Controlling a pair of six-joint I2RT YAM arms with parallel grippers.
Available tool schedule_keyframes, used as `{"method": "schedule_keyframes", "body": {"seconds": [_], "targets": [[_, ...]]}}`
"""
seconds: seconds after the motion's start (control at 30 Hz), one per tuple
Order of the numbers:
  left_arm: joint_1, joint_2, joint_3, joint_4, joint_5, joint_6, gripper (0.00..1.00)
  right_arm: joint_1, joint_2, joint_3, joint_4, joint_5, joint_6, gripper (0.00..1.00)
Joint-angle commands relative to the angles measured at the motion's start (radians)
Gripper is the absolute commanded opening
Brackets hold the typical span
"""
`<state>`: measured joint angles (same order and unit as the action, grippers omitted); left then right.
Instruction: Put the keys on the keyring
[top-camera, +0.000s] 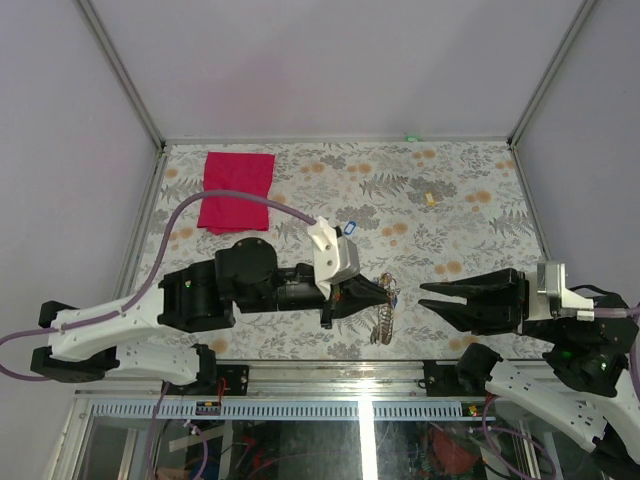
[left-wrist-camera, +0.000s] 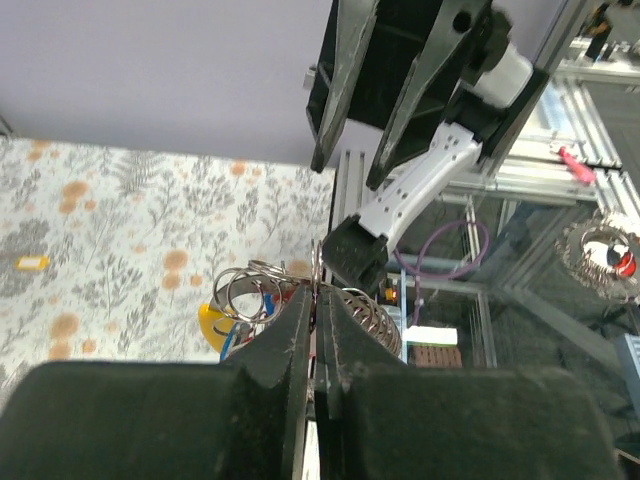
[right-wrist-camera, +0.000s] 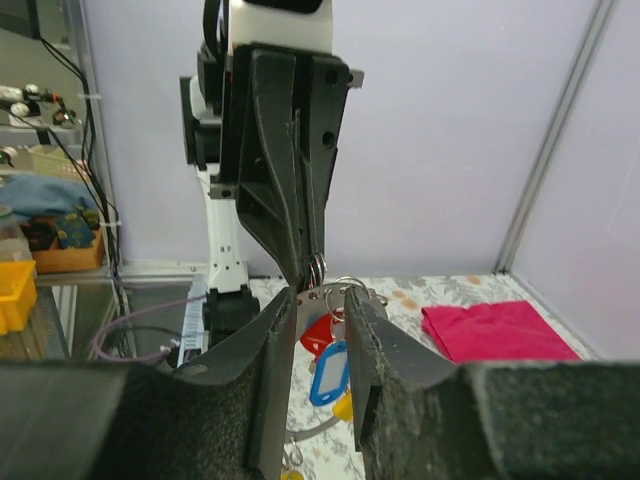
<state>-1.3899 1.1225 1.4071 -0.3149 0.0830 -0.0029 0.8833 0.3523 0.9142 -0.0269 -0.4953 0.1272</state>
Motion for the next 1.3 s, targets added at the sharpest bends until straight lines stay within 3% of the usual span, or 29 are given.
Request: {"method": "schedule_keyframes", "body": {"seconds": [0.0,0.23,0.5,1.1,1.27], "targets": [[-0.004,0.076,0.145,-0.25,-0.039,0.034,0.0,-0.001,0.025,0.076,-0.163,0.033,-0.088,0.34],[-0.004,0.247,0.409,-0.62,-0.094,0.086,0.0,-0.001,0.087,0.127,-0.328,-0.028,-0.147,0.38],[-0.012,0.373,0.603,-0.822,-0.144,0.138,0.0,-0.001,0.115,0.082,-0.31,-0.076,-0.161,0.41],[-0.03,0.404,0.647,-0.859,-0.141,0.15,0.0,-0.001,0.194,0.005,-0.159,-0.147,-0.148,0.41],[-0.034,0.405,0.645,-0.859,-0.138,0.155,0.0,-0.001,0.21,0.002,-0.16,-0.152,-0.153,0.37]]}}
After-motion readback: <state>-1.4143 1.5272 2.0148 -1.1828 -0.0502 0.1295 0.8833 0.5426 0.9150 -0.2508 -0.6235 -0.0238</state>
